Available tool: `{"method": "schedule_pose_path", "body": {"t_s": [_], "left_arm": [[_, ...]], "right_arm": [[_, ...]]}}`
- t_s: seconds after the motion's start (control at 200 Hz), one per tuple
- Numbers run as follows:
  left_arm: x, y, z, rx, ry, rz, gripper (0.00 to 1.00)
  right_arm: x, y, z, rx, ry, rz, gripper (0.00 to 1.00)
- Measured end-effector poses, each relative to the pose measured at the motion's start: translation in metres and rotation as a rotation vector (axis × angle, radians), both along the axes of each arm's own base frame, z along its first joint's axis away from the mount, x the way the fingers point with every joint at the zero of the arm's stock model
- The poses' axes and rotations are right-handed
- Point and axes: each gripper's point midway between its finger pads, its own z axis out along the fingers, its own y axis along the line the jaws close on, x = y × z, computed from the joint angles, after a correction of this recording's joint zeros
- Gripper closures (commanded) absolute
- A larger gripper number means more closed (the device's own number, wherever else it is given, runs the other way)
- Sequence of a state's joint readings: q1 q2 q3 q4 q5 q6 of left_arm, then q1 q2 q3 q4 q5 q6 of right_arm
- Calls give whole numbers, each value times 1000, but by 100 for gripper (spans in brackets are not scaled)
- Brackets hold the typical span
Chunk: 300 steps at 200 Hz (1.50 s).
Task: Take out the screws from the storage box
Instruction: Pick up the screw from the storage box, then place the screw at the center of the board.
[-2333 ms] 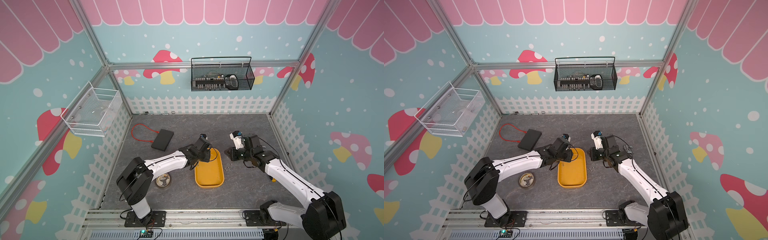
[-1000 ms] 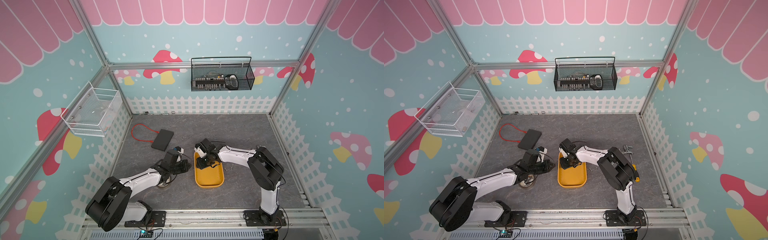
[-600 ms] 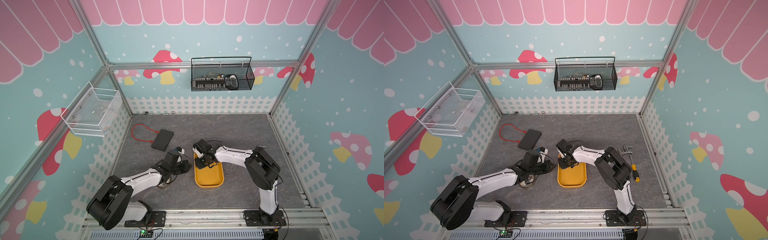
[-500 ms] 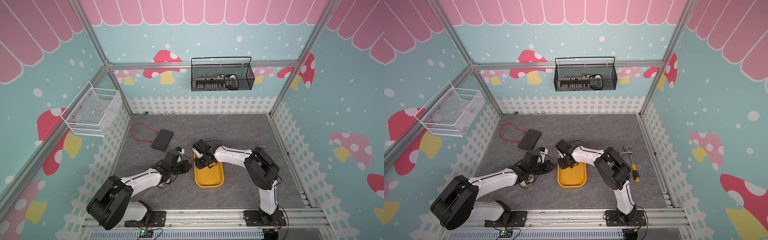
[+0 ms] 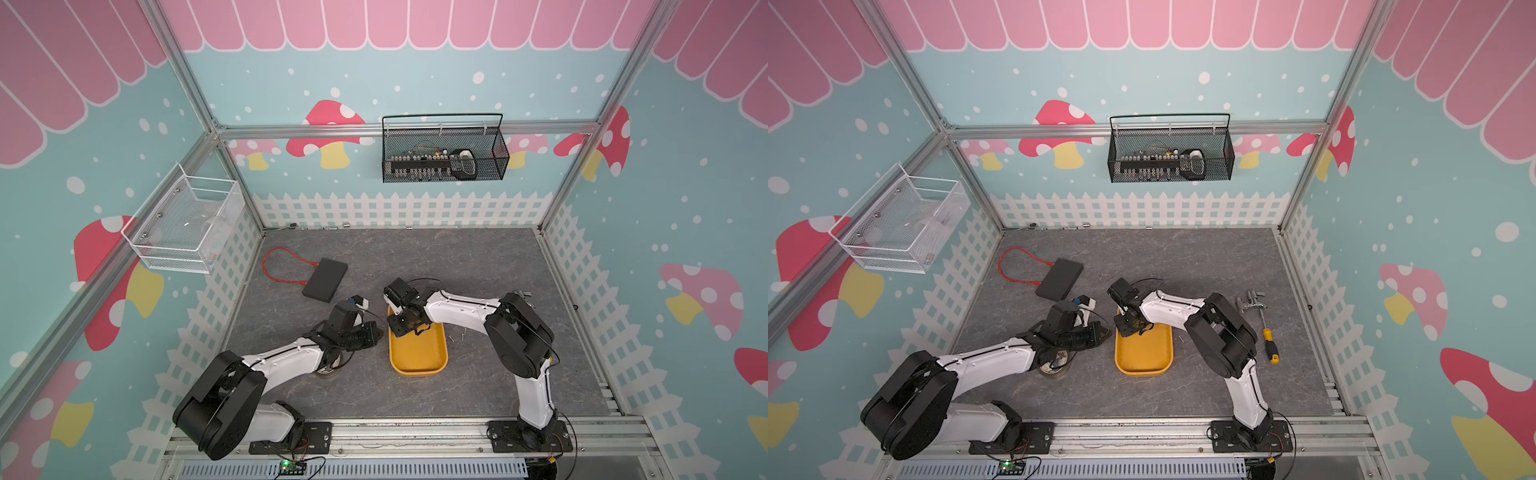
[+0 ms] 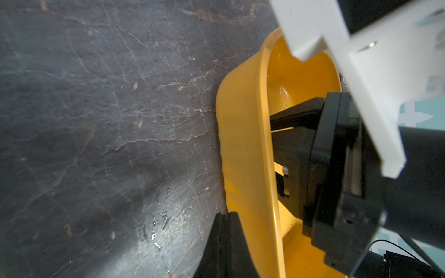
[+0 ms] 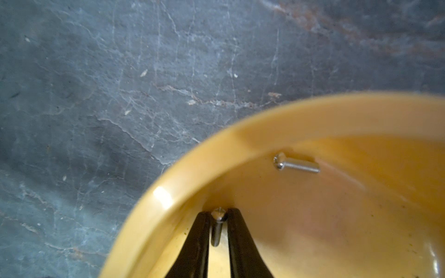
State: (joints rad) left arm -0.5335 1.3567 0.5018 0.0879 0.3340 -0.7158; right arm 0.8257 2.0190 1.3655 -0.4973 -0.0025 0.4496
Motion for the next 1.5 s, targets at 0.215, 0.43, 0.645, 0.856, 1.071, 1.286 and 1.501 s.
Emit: {"method": "schedule_pose_path", "body": {"t_s": [0.215,0.43,0.645,0.856,1.071,1.286,1.501], "left_arm": [[0,0,1,-1,-2,0,99],[0,0,3,0,-3,0,98],[9,-4,17,3,-22,-4,98],[28,-6,40,39,-93,7,95],[40,-7,55,61,-145,13,94],[43,-8,46,77,-122,7,94],[43,-9,45,77,-122,6,94]], "right_arm": [[1,-1,1,-4,-8,3,100],[0,-7,8,-16,-15,-2,100],[10,-26,57,31,-52,-28,100],[44,-71,147,173,-215,-125,100],[37,-150,119,113,-178,-259,100],[-5,-184,46,14,-1,-287,99],[-10,-180,19,14,64,-276,97]]}}
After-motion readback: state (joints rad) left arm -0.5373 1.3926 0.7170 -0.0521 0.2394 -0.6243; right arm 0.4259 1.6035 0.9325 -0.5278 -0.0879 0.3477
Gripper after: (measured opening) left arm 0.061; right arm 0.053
